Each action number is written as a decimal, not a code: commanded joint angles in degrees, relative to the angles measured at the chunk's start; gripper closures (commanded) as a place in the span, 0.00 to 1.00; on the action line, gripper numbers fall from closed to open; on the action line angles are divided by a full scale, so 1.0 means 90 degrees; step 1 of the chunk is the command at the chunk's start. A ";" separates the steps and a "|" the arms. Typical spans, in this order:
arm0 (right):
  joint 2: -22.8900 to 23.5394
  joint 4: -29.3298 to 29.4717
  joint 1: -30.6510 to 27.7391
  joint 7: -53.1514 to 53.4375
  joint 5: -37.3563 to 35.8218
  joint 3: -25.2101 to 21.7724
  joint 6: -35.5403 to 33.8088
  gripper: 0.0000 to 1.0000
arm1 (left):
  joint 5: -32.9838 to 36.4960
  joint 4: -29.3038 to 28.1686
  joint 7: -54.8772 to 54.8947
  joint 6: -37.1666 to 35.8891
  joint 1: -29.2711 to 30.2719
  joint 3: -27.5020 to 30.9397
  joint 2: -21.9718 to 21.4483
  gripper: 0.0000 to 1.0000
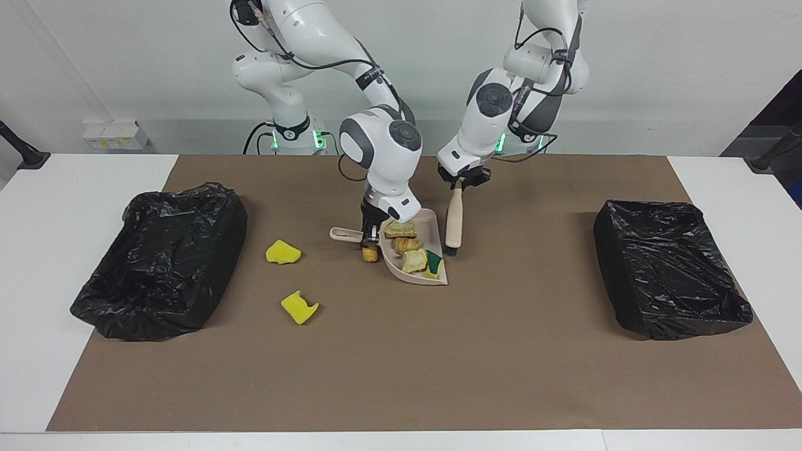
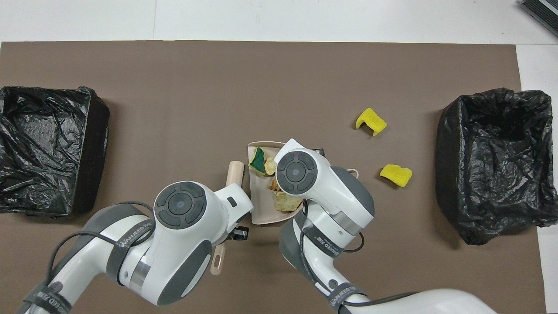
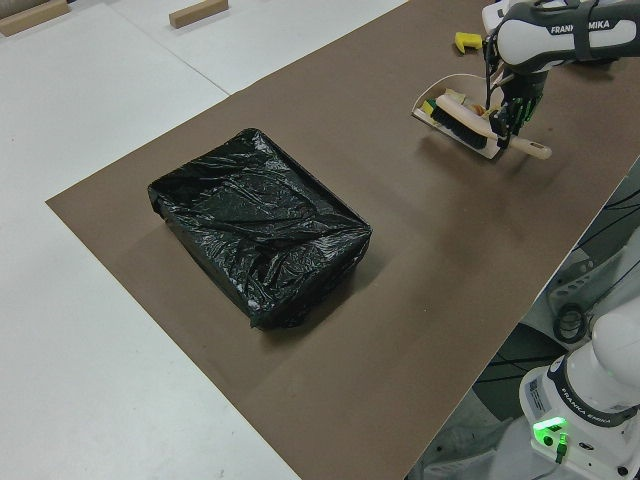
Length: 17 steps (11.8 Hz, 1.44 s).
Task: Sweep and dump trash in bin
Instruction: 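Carry the loaded dustpan to the bin with the right gripper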
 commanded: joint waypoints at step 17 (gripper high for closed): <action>-0.1098 0.1025 -0.3416 -0.3963 0.0478 -0.0008 -0.0674 1.00 | -0.0031 -0.0662 -0.3317 0.1217 -0.1829 -0.0071 0.0121 1.00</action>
